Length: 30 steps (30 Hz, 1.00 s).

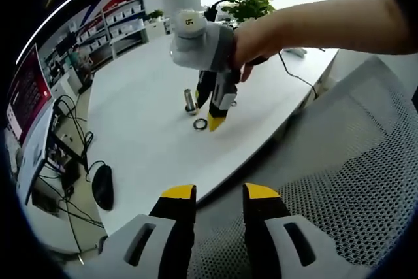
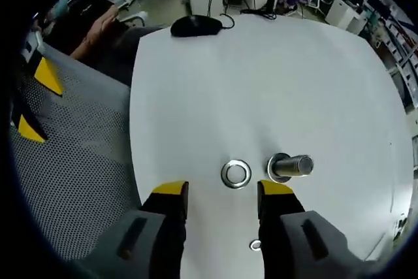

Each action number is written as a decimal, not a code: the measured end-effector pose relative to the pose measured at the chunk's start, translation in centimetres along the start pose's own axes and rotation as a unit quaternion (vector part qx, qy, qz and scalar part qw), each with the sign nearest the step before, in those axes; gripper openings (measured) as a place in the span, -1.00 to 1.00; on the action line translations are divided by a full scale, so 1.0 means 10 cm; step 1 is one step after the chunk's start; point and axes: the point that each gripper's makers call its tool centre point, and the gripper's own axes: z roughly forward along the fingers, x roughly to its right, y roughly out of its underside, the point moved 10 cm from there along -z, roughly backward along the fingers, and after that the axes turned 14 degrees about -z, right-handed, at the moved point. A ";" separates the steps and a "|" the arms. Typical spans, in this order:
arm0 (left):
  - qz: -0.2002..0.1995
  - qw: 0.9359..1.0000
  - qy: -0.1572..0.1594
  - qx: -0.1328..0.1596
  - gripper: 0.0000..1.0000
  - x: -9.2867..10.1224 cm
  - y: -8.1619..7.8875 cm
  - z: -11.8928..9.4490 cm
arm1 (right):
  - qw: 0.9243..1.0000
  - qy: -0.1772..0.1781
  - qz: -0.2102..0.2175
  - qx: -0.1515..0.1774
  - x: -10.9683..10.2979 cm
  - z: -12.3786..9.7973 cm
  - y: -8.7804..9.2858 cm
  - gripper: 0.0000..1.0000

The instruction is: Place the washer onto the threaded stud by aligning its center hole with the stud, sliding it down to the base, and recovering from edge contact or off-axis alignment until the washer reaches the visible bottom stop.

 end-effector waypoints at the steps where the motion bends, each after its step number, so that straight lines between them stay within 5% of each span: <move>1: 0.000 1.000 0.000 0.000 -0.46 0.00 0.00 0.00 | 1.000 0.001 0.004 -0.003 0.02 0.04 0.01 -0.17; 23: -0.002 1.000 -0.001 -0.001 -0.46 0.01 0.00 0.00 | 0.999 -0.017 -0.001 -0.039 0.10 0.26 -0.04 -0.21; 30: -0.002 1.000 -0.001 0.000 -0.46 0.01 0.00 0.00 | 0.998 -0.021 -0.010 -0.054 0.10 0.24 -0.10 -0.50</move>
